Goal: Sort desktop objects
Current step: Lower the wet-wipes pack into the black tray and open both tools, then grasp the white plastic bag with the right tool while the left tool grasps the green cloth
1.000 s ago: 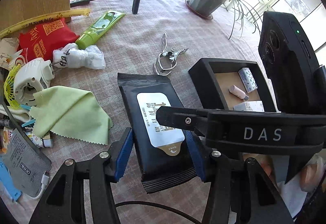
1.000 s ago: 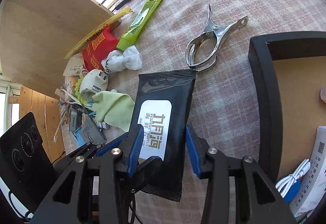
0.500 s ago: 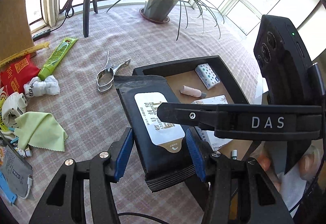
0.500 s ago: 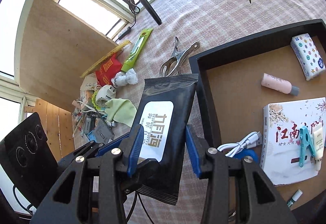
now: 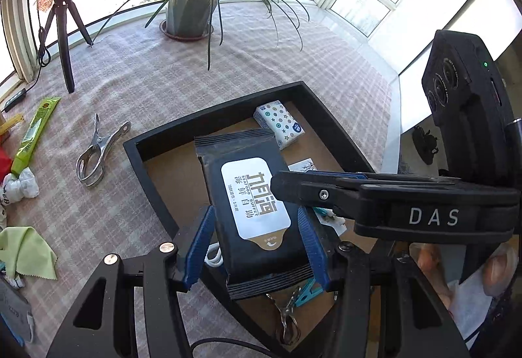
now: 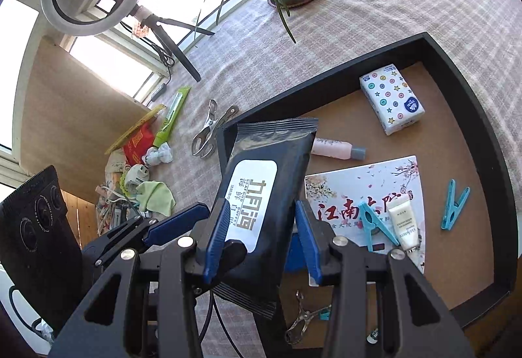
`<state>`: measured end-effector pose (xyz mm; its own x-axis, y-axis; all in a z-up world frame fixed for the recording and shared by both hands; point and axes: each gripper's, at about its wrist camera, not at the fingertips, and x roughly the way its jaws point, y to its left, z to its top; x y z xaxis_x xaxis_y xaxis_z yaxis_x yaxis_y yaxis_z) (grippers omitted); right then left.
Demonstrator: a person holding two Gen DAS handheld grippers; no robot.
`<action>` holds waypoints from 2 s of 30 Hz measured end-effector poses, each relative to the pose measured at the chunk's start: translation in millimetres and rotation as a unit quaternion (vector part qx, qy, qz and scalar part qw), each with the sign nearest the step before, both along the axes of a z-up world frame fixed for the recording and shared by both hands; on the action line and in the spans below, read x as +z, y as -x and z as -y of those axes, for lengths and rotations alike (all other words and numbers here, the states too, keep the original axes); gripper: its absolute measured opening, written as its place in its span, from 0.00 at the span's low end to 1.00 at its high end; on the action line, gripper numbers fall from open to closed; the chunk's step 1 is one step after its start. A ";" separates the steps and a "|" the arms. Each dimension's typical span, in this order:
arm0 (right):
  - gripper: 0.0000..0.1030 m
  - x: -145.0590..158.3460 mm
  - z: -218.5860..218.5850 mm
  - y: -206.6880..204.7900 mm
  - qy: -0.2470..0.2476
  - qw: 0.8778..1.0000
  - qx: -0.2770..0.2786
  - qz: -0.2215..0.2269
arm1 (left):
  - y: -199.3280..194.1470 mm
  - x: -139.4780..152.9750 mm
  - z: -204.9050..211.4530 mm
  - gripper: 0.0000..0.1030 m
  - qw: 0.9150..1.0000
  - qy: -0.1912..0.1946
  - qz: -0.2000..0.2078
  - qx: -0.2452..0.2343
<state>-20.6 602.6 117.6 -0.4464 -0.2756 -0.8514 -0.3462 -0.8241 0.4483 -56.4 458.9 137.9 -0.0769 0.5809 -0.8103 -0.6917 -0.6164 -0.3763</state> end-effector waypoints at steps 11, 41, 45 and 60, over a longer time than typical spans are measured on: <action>0.41 8.3 25.4 17.1 -0.039 0.998 0.046 -0.009 | 30.4 -12.0 47.7 0.48 0.996 0.051 -0.021 0.071; 0.63 -74.8 243.2 250.8 -0.023 0.967 0.248 0.050 | 109.2 -92.9 222.0 0.63 0.955 0.104 0.018 0.277; 0.63 -86.0 262.6 261.6 -0.041 0.960 0.269 0.057 | 111.5 -94.9 225.5 0.63 0.956 0.103 0.019 0.275; 0.35 -107.1 274.3 268.5 -0.121 0.941 0.309 0.067 | 116.1 -112.8 215.1 0.48 0.956 0.103 0.031 0.273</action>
<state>-289.1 328.3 10.5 -0.1488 -0.2377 -0.9599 0.1928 -0.9590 0.2076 -172.5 243.9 25.1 -0.2718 0.2943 -0.9162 -0.2255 -0.9450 -0.2367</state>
